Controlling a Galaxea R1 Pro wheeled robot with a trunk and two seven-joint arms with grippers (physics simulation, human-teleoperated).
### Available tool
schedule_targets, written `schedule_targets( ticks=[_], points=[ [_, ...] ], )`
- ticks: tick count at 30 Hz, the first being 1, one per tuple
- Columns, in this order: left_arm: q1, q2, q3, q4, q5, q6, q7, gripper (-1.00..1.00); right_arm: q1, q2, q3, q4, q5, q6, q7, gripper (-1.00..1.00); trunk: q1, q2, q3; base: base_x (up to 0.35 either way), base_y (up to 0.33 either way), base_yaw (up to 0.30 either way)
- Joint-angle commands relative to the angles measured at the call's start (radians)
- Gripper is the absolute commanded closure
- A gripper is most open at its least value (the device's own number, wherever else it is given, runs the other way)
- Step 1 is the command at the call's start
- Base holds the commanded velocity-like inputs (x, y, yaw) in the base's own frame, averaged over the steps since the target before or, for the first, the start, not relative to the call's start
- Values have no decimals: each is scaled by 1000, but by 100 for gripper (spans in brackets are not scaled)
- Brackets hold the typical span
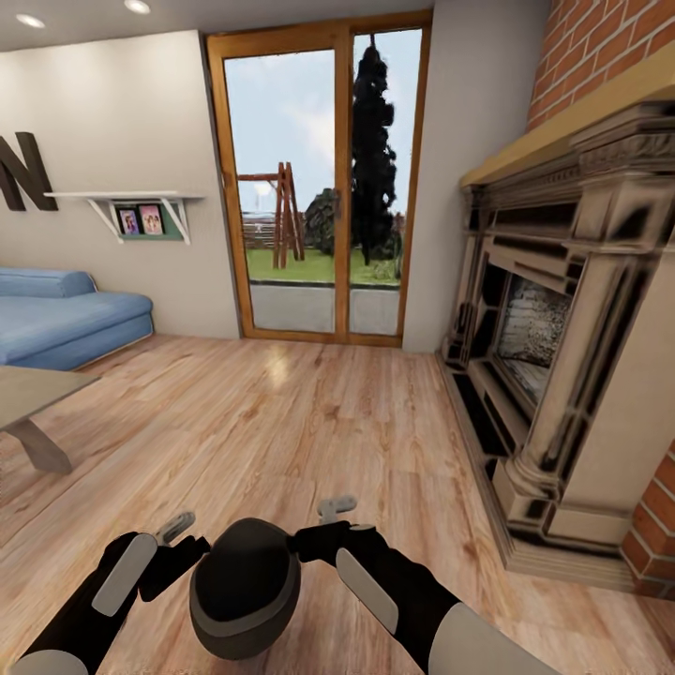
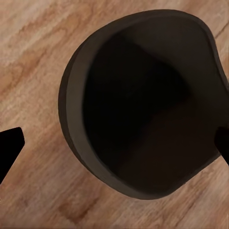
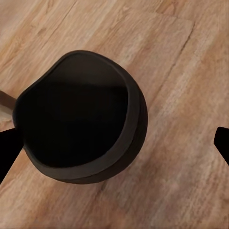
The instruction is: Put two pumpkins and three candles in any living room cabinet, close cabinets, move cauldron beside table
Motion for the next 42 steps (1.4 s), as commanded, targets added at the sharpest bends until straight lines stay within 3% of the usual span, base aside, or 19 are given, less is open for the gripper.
schedule_targets(
  ticks=[1,8,42],
  points=[
    [0,1,-1,-2,11,1,9,-100,-1,0,3,-1,-10,1,-9,-100,0,-1,-5,0,0,56],
    [0,1,0,-2,12,2,9,-100,-1,0,3,-2,-10,2,-9,-100,3,-2,-29,0,0,177],
    [0,-1,-5,-10,15,2,-1,-100,-1,0,3,-2,-10,1,-8,-100,3,-2,-23,0,0,83]
  ],
)
